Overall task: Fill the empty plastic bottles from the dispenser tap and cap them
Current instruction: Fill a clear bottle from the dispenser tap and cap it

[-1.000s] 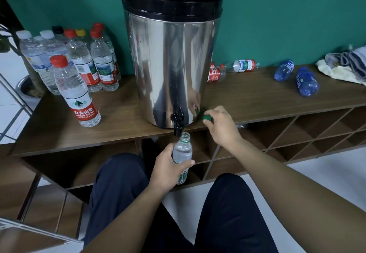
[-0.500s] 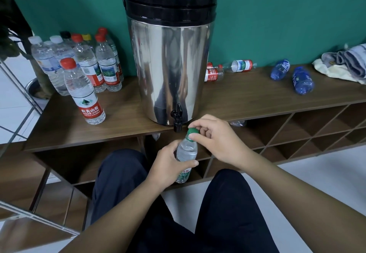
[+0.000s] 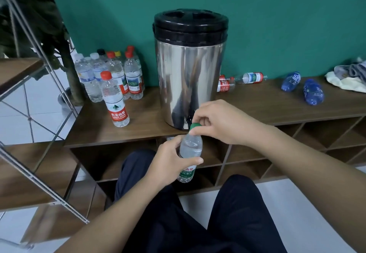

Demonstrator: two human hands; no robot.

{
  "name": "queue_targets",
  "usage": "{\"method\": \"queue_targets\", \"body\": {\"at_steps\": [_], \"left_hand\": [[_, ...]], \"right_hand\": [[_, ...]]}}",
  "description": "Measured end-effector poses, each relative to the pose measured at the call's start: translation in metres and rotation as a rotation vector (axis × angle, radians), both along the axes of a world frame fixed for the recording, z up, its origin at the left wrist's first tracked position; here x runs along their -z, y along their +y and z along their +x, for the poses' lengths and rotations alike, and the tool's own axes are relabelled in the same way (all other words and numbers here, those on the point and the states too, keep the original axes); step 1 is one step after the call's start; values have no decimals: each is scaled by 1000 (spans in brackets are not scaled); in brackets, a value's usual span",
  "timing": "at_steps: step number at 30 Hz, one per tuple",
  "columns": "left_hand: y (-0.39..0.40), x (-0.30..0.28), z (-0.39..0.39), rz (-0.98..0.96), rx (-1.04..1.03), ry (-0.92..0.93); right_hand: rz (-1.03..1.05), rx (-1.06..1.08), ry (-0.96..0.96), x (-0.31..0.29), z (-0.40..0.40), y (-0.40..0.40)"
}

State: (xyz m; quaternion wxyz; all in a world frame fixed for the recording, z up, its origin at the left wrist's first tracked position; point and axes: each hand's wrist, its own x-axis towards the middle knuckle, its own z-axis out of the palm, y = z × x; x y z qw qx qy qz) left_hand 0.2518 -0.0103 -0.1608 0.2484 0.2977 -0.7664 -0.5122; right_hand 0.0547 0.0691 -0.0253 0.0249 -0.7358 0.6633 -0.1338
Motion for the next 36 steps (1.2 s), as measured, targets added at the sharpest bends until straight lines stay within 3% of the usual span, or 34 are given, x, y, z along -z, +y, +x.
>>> {"method": "queue_targets", "body": {"at_steps": [4, 9, 12, 19, 28, 30, 34, 36], "left_hand": [[-1, -12, 10, -28, -67, 26], [-26, -31, 31, 9, -85, 82], [-44, -39, 44, 4, -85, 106], [-80, -46, 63, -33, -169, 114], [-124, -56, 41, -226, -511, 146], [-135, -54, 35, -248, -572, 123], [-153, -46, 27, -207, -578, 139], [-161, -43, 25, -191, -574, 129]], "right_hand": [[-83, 124, 168, -6, 24, -14], [31, -102, -113, -35, 33, -31], [110, -212, -38, -49, 40, -47], [89, -200, -5, -55, 62, -101], [-220, 86, 168, -44, 100, -167], [-258, 125, 113, -34, 103, -180], [-321, 124, -190, -5, 102, -196], [-305, 161, -229, 6, 103, -204]]}}
